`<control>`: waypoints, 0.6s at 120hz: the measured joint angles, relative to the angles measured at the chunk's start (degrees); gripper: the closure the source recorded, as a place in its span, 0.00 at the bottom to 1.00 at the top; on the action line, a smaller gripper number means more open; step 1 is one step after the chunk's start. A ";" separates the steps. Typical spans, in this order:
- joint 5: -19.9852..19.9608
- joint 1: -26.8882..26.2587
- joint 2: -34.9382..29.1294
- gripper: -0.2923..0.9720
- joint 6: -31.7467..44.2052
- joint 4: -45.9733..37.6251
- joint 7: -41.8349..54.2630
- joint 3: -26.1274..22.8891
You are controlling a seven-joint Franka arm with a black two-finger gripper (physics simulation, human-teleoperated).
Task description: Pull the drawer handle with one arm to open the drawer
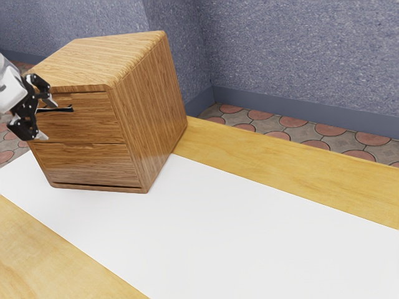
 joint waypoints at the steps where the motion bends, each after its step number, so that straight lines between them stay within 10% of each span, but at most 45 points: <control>1: 0.00 -0.01 0.00 0.23 0.00 0.00 0.00 0.02; 72: -0.07 -0.15 0.20 0.27 -0.15 -0.38 -0.61 0.49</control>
